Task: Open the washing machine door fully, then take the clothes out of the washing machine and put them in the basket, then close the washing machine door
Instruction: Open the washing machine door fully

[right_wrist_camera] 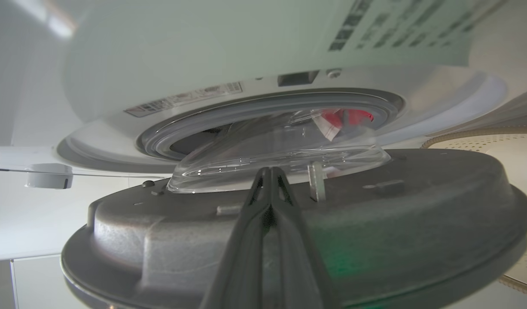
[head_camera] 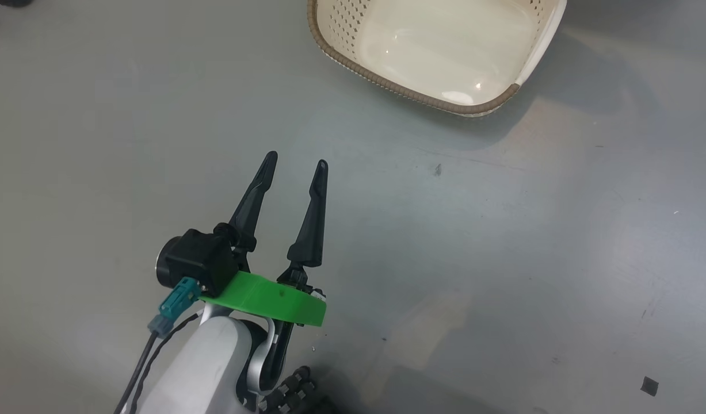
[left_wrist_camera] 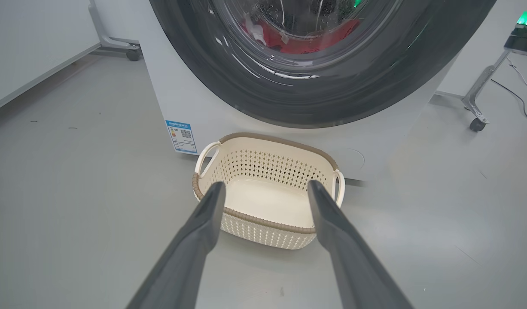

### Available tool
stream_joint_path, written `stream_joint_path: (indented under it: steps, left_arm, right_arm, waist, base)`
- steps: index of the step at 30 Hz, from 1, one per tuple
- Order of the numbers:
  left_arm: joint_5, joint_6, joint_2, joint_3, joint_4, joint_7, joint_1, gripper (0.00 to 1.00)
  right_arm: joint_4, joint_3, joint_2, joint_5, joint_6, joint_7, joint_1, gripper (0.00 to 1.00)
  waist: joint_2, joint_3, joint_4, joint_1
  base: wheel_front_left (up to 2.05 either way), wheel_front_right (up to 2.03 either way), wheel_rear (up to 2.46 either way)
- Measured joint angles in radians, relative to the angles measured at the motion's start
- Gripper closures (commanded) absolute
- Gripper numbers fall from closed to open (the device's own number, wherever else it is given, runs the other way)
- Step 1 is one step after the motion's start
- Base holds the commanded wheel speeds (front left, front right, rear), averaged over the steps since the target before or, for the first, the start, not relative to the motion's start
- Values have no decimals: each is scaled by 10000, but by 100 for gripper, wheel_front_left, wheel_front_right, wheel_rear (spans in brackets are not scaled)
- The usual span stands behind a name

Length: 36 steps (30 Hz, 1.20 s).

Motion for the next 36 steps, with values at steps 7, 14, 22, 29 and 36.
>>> stream_joint_path:
  steps: [7, 14, 22, 29, 36]
  left_arm:
    - [13, 0, 0, 17, 98, 0, 1, 0]
    - [96, 0, 2, 38, 217, 0, 5, 0]
    - [127, 0, 2, 163, 355, 0, 131, 0]
    - [196, 0, 4, 228, 453, 0, 333, 0]
    - [299, 0, 6, 309, 531, 0, 364, 0]
  right_arm:
    - [36, 13, 17, 8, 0, 178, 417, 100]
    - [36, -35, 94, 96, -2, 265, 898, 100]
    - [46, -59, 278, 297, -2, 477, 1442, 100]
    - [82, -35, 403, 345, -2, 709, 1914, 100]
    - [123, 119, 531, 341, 0, 965, 2442, 100]
  waist:
    - [0, -280, -49, 0]
    - [0, -628, -62, 0]
    - [0, -1054, -93, 0]
    - [0, -1422, -128, 0]
    - [0, -1782, -186, 0]
  base:
    - [0, 0, 0]
    - [0, 0, 0]
    - [0, 0, 0]
    - [0, 0, 0]
    - [0, 0, 0]
